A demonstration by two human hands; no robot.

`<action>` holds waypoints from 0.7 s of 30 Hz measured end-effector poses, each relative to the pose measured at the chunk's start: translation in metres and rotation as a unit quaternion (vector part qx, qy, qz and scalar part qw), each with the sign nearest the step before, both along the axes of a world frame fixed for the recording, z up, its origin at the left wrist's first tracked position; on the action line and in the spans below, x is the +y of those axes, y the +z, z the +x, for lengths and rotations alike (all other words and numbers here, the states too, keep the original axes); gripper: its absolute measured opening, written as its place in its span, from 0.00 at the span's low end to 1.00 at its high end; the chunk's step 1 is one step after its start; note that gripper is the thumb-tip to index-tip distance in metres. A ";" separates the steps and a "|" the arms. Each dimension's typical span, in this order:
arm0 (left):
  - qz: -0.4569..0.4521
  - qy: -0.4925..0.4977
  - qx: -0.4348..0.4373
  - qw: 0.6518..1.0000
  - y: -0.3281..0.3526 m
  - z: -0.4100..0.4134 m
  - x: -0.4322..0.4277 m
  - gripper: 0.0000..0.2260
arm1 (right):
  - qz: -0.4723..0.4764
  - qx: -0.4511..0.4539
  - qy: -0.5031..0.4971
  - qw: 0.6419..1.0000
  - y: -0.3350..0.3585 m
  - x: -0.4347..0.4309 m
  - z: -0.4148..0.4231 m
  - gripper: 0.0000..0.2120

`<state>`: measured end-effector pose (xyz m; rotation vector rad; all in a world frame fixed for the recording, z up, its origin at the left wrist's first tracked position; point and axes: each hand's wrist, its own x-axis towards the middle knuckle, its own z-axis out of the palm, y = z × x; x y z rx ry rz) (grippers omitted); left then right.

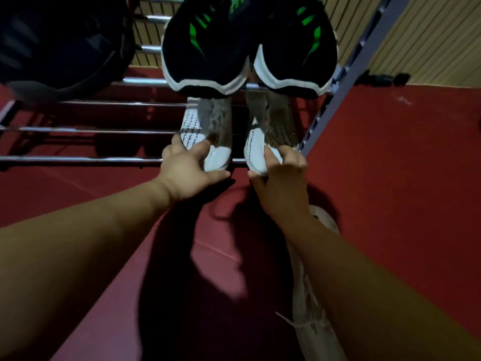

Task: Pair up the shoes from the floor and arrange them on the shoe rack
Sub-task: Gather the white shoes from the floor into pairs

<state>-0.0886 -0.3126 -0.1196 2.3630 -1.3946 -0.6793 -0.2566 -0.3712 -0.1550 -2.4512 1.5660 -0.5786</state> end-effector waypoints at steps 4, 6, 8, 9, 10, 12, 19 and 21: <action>-0.001 -0.023 0.000 1.000 0.004 -0.008 -0.018 0.42 | -0.039 -0.014 0.014 0.999 0.002 0.002 -0.006 0.30; 0.030 -0.045 -0.011 0.998 0.006 -0.007 -0.024 0.44 | -0.037 -0.014 0.019 0.999 0.006 0.004 -0.002 0.29; 0.061 -0.077 -0.021 0.995 0.005 0.000 -0.022 0.41 | 0.020 0.008 0.012 1.000 0.006 0.003 0.000 0.30; 0.068 -0.091 -0.026 0.993 0.005 0.003 -0.020 0.38 | 0.030 0.014 0.017 0.999 0.008 0.004 -0.001 0.30; 0.070 -0.099 -0.030 0.992 0.006 0.004 -0.018 0.36 | 0.018 0.016 0.026 0.999 0.010 0.003 -0.003 0.30; 0.065 -0.098 -0.033 0.993 0.007 0.002 -0.014 0.37 | 0.038 0.032 0.046 0.998 0.015 0.006 -0.008 0.30; -0.017 -0.008 -0.064 0.998 -0.019 -0.043 0.039 0.49 | 0.158 -0.033 -0.142 0.977 0.029 0.048 -0.083 0.40; 0.046 0.010 -0.066 0.997 -0.029 -0.059 0.068 0.48 | 0.315 -0.048 -0.216 0.923 0.032 0.075 -0.107 0.50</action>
